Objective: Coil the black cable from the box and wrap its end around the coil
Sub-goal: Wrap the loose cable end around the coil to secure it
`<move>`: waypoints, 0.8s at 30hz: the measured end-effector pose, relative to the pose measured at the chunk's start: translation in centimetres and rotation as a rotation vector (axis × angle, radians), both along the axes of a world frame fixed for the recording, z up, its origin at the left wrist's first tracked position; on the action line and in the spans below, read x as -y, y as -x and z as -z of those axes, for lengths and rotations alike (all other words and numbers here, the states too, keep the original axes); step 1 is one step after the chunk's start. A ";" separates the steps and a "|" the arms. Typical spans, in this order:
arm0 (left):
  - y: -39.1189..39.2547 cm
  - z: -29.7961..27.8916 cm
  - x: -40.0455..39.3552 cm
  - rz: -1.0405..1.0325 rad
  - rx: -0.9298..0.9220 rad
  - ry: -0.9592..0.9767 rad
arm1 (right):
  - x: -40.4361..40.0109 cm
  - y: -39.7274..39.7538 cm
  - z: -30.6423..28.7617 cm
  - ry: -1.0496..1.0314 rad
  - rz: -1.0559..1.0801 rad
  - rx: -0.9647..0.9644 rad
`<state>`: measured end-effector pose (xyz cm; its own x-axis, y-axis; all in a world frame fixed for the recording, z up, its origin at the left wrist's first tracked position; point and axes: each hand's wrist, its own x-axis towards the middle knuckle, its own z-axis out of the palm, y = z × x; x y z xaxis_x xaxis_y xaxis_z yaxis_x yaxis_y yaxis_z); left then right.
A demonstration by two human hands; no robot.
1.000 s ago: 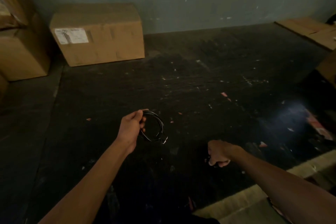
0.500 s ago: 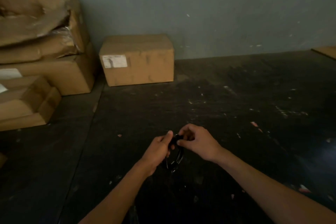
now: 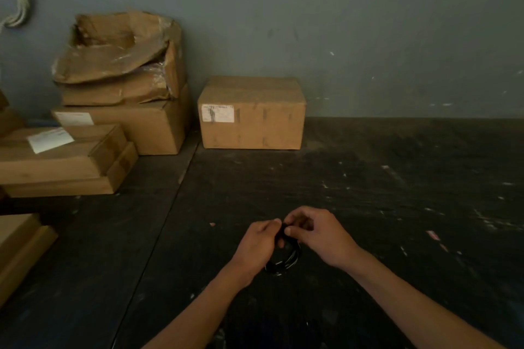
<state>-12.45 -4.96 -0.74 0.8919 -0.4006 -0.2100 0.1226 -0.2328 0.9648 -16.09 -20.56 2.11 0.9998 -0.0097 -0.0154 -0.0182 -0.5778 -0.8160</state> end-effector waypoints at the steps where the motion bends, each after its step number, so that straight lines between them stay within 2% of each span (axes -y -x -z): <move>1: 0.0 0.0 0.1 0.003 -0.024 0.011 | 0.0 0.0 0.0 0.017 -0.015 0.004; 9: 0.1 -0.1 0.5 -0.004 -0.153 0.066 | -0.1 0.5 0.2 0.107 -0.034 0.058; 15: 0.0 -0.3 0.7 -0.054 -0.192 0.073 | -0.6 1.0 0.6 0.140 -0.038 0.202; 20: -0.8 -0.4 0.3 -0.152 -0.260 0.140 | -0.7 1.5 0.8 -0.009 -0.061 0.226; 24: -1.7 -0.2 -0.4 -0.267 -0.244 0.149 | -0.7 1.7 1.0 -0.162 -0.134 0.136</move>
<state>-10.79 -4.53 -0.55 0.8996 -0.2037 -0.3862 0.3903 -0.0216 0.9204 -17.79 -19.85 1.12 0.9850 0.1149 0.1291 0.1664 -0.4289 -0.8879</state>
